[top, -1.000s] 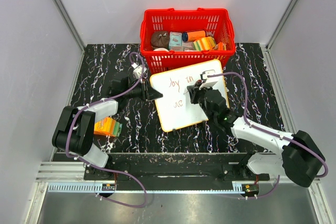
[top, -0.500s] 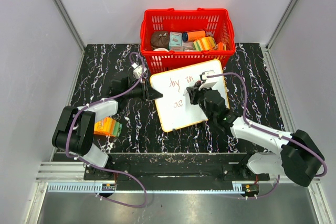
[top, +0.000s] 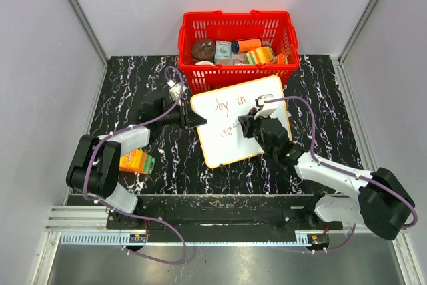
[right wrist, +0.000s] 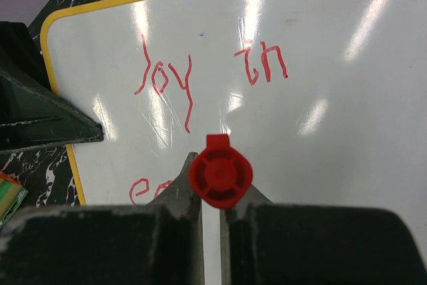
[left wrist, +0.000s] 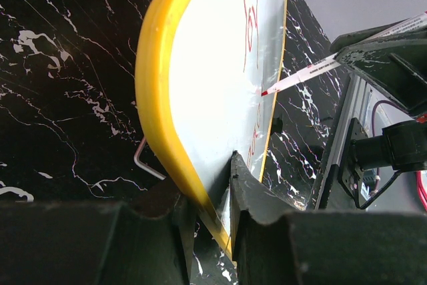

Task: Write a sentence on the whiteboard
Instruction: Write on the whiteboard with the whiteboard.

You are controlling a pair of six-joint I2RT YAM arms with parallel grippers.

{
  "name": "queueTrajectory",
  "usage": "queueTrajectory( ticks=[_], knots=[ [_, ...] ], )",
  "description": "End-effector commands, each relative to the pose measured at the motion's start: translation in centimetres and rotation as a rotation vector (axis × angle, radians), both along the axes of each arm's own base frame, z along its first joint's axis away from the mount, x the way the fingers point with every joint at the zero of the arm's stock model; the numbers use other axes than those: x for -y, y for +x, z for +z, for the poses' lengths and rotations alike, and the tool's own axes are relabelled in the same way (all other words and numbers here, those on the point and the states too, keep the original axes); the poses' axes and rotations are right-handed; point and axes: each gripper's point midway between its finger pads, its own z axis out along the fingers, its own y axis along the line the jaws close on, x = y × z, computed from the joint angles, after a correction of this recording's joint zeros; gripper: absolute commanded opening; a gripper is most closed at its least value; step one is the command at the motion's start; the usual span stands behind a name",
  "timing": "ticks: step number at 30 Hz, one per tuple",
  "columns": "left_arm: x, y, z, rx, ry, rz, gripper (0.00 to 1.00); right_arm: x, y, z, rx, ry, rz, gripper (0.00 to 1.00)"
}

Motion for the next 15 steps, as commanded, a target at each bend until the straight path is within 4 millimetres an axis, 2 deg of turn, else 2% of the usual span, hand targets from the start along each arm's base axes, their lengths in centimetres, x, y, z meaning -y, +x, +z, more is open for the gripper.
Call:
queueTrajectory(
  ticks=[1,15],
  knots=[
    [-1.0,1.1,-3.7,0.081,0.172,0.040,0.00,0.3,-0.5,-0.2,-0.017,0.020,0.007,0.00],
    [-1.0,1.1,-3.8,0.081,0.175,0.039,0.00,0.6,-1.6,-2.1,-0.067,0.016,0.028,0.00]
  ],
)
